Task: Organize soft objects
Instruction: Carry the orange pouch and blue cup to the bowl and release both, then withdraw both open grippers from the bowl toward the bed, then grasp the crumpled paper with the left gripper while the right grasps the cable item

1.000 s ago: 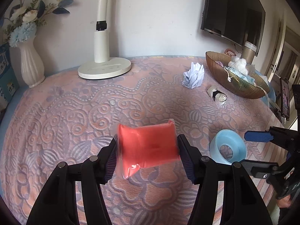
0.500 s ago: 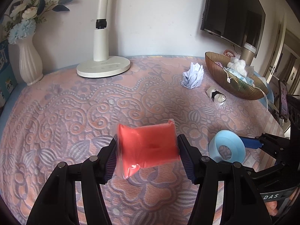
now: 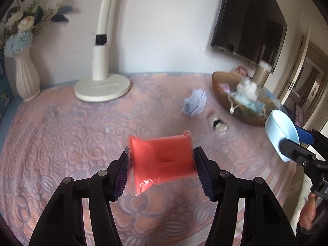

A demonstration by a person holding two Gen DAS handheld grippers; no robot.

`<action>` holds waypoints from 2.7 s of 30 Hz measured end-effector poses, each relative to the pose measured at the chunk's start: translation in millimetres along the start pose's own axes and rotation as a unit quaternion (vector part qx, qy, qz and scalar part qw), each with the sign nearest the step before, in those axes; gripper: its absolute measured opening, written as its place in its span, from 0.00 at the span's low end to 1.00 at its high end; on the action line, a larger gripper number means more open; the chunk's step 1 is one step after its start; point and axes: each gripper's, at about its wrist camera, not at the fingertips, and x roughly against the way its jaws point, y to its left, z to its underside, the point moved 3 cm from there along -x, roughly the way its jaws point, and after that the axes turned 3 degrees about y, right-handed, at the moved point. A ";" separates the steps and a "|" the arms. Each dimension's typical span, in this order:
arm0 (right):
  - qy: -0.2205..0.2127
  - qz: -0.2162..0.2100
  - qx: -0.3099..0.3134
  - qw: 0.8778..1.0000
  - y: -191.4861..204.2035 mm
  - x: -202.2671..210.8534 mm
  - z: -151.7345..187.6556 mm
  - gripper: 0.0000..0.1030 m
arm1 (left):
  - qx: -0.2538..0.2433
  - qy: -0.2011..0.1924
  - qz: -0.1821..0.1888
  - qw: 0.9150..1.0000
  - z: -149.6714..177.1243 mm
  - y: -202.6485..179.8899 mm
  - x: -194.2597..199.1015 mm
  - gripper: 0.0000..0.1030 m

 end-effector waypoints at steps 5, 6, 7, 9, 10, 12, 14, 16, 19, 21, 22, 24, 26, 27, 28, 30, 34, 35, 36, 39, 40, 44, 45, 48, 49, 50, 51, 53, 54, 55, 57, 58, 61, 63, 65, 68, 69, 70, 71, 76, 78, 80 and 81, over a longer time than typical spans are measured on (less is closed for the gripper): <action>-0.048 0.077 -0.091 0.992 -89.7 19.9 -50.4 0.60 | -0.032 -0.045 0.028 0.998 -72.9 -58.1 9.0 0.56; -0.048 0.094 -0.121 0.987 -109.2 20.2 -55.6 0.60 | -0.039 -0.047 0.037 0.997 -84.8 -70.7 5.5 0.56; -0.044 0.140 -0.147 0.978 -127.6 20.3 -60.3 0.60 | -0.045 -0.047 0.049 0.997 -96.0 -83.9 0.0 0.56; -0.045 0.203 -0.161 0.965 -148.9 21.8 -65.6 0.61 | -0.052 -0.043 0.071 0.995 -116.5 -110.4 -17.2 0.56; -0.051 0.197 -0.166 0.965 -157.1 21.4 -67.5 0.61 | -0.052 -0.038 0.079 0.995 -125.2 -122.4 -28.3 0.56; -0.041 0.169 -0.183 0.968 -170.6 11.6 -68.6 0.61 | -0.055 -0.033 0.086 0.994 -134.1 -141.1 -46.5 0.56; -0.025 0.163 -0.195 0.967 -180.6 -2.2 -65.9 0.61 | -0.062 -0.026 0.087 0.994 -139.5 -157.6 -66.4 0.56; -0.012 0.162 -0.202 0.966 -189.2 -14.9 -60.8 0.61 | -0.064 -0.018 0.096 0.993 -141.8 -171.4 -85.6 0.56; 0.011 0.130 -0.223 0.966 -196.2 -34.4 -52.4 0.64 | -0.061 -0.010 0.100 0.993 -141.3 -181.4 -103.4 0.58; 0.029 0.112 -0.234 0.965 -201.3 -45.9 -44.8 0.68 | -0.059 -0.007 0.096 0.994 -142.9 -184.7 -114.0 0.75; 0.041 0.103 -0.237 0.965 -203.0 -51.4 -42.1 0.69 | -0.058 -0.001 0.102 0.993 -142.8 -185.8 -118.8 0.81; 0.050 0.095 -0.243 0.964 -206.1 -54.4 -36.9 0.69 | -0.056 0.009 0.108 0.993 -142.8 -183.1 -122.5 0.86; 0.044 0.097 -0.247 0.963 -207.8 -49.0 -35.1 0.69 | -0.053 0.009 0.102 0.993 -141.5 -174.2 -118.0 0.86; 0.041 0.099 -0.248 0.963 -208.1 -46.0 -35.3 0.69 | -0.051 0.008 0.099 0.994 -141.3 -168.1 -113.7 0.86; 0.038 0.101 -0.250 0.962 -208.1 -41.7 -36.2 0.69 | -0.045 0.006 0.097 0.994 -141.2 -159.5 -106.4 0.86; 0.032 0.097 -0.253 0.962 -206.4 -35.8 -37.9 0.69 | -0.034 0.002 0.092 0.995 -142.5 -142.9 -92.2 0.86; 0.018 0.084 -0.240 0.967 -182.5 -17.0 -45.6 0.70 | -0.031 -0.025 0.061 0.997 -145.4 -106.6 -41.7 0.86; 0.015 0.077 -0.235 0.969 -174.0 -14.1 -47.6 0.71 | -0.035 -0.036 0.044 0.998 -146.9 -95.0 -23.1 0.86; 0.012 0.069 -0.230 0.971 -165.6 -11.9 -49.4 0.71 | -0.036 -0.046 0.030 0.998 -148.1 -85.5 -6.9 0.86; 0.005 0.037 -0.203 0.978 -127.2 -6.5 -56.7 0.71 | -0.034 -0.073 -0.017 0.997 -150.0 -54.5 47.3 0.86; 0.004 0.026 -0.190 0.981 -113.0 -5.7 -58.9 0.71 | -0.037 -0.073 -0.038 0.996 -149.8 -43.6 65.8 0.86; 0.007 -0.007 -0.126 0.992 -53.3 -6.9 -58.5 0.72 | -0.044 -0.074 -0.118 0.989 -144.5 -6.6 122.2 0.95; 0.008 -0.013 -0.114 0.993 -40.2 -9.4 -55.3 0.74 | -0.039 -0.078 -0.127 0.988 -141.3 1.2 131.8 1.00; 0.026 -0.029 -0.080 0.996 -4.6 -26.2 -39.5 0.79 | -0.002 -0.099 -0.106 0.989 -119.4 27.1 147.0 1.00; 0.038 -0.034 -0.069 0.996 6.3 -34.0 -33.1 0.79 | 0.008 -0.087 -0.091 0.992 -108.4 33.8 138.2 1.00; 0.045 -0.035 -0.061 0.996 12.3 -39.2 -27.8 0.79 | 0.013 -0.068 -0.080 0.994 -98.5 36.2 124.9 1.00; 0.054 -0.035 -0.050 0.997 19.2 -46.6 -21.7 0.79 | 0.017 -0.050 -0.075 0.996 -87.3 39.2 111.2 1.00; 0.069 -0.028 -0.034 0.997 26.3 -58.1 -12.5 0.79 | 0.018 -0.007 -0.074 0.997 -59.5 43.4 73.3 1.00; 0.076 -0.024 -0.029 0.996 27.8 -65.4 -8.0 0.79 | 0.015 0.005 -0.073 0.997 -47.9 43.1 57.0 1.00; 0.084 -0.020 -0.027 0.996 28.2 -72.8 -3.7 0.79 | 0.011 0.015 -0.075 0.997 -35.2 42.5 37.4 1.00; 0.098 -0.010 -0.027 0.995 25.7 -85.3 4.6 0.79 | 0.005 0.028 -0.081 0.996 -16.6 39.1 9.3 1.00; 0.104 0.000 -0.025 0.994 23.3 -92.3 10.1 0.79 | -0.001 0.039 -0.084 0.996 -7.6 37.2 -5.7 0.99; 0.117 0.017 -0.021 0.993 15.8 -111.4 27.9 0.79 | -0.004 0.088 -0.068 0.994 19.7 35.1 -43.4 0.99; 0.125 0.009 -0.033 0.992 10.3 -121.8 40.1 0.79 | 0.002 0.095 -0.067 0.993 34.0 36.7 -52.5 0.98; 0.139 -0.005 -0.058 0.989 2.5 -133.9 53.1 0.79 | 0.007 0.112 -0.078 0.991 37.8 39.8 -56.5 0.98; 0.139 0.007 -0.070 0.988 -4.7 -137.6 50.7 0.80 | 0.012 0.098 -0.074 0.992 38.1 40.5 -51.5 0.98; 0.141 0.002 -0.072 0.987 -5.2 -138.1 51.4 0.82 | 0.013 0.101 -0.075 0.992 38.8 41.3 -52.1 0.98; 0.143 -0.002 -0.073 0.987 -5.3 -138.7 52.6 0.82 | 0.015 0.104 -0.076 0.992 39.2 42.0 -52.7 0.98; 0.144 -0.002 -0.071 0.987 -5.3 -138.2 53.1 0.82 | 0.015 0.103 -0.075 0.992 39.8 42.0 -51.0 0.98; 0.146 0.006 -0.060 0.987 -0.5 -139.4 54.3 0.86 | 0.017 0.102 -0.070 0.992 39.1 40.5 -54.0 0.98; 0.149 0.007 -0.059 0.987 -0.2 -140.2 55.0 0.86 | 0.015 0.102 -0.072 0.992 38.5 41.2 -55.3 0.98; 0.146 0.007 -0.060 0.987 0.9 -140.7 53.2 0.86 | 0.012 0.102 -0.075 0.992 38.9 40.7 -55.9 0.98; 0.146 0.007 -0.062 0.987 0.6 -140.0 53.0 0.86 | 0.010 0.103 -0.077 0.992 39.1 40.2 -56.6 0.98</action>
